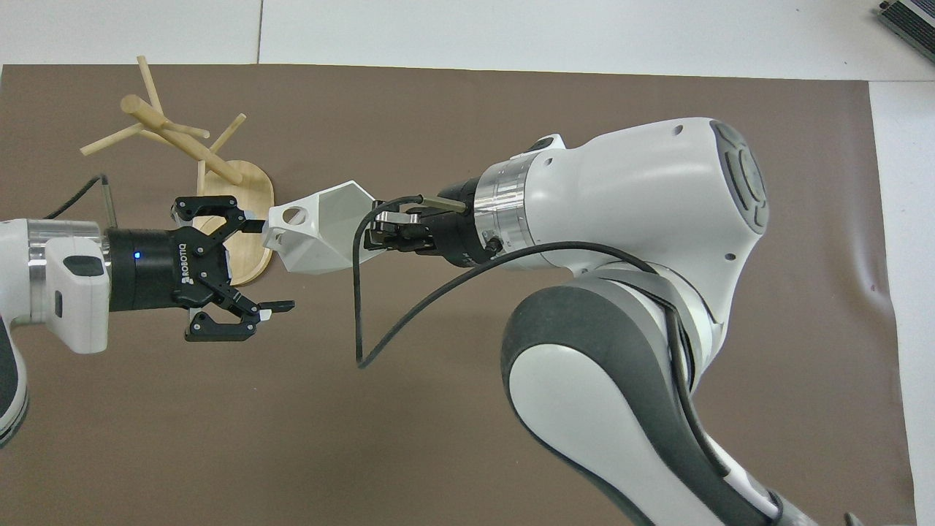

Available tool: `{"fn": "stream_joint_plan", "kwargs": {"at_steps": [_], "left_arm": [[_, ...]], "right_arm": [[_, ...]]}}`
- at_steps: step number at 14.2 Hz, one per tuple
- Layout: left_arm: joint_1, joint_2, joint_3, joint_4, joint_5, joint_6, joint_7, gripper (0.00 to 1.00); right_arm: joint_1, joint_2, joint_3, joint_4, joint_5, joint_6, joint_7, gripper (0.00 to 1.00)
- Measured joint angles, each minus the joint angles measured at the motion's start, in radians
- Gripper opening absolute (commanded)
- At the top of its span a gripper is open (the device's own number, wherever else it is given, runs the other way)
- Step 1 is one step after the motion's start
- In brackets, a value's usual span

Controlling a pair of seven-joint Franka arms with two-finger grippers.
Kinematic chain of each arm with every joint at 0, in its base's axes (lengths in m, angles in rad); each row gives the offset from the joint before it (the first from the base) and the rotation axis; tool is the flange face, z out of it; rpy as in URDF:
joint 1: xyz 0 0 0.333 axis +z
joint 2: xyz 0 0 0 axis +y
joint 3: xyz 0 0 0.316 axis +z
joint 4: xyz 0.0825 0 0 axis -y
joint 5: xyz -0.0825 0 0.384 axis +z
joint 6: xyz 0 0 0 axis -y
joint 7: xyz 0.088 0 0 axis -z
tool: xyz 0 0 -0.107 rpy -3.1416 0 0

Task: Hang cup on rack
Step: 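Close the left gripper around the white mug body near the right gripper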

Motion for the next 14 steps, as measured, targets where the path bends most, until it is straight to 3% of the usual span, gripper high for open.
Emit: {"fn": "stream_joint_plan", "kwargs": {"at_steps": [14], "left_arm": [[-0.039, 0.010, -0.003, 0.000, -0.024, 0.090, 0.023, 1.00]], "right_arm": [[0.000, 0.000, 0.000, 0.000, 0.000, 0.000, 0.000, 0.00]]}}
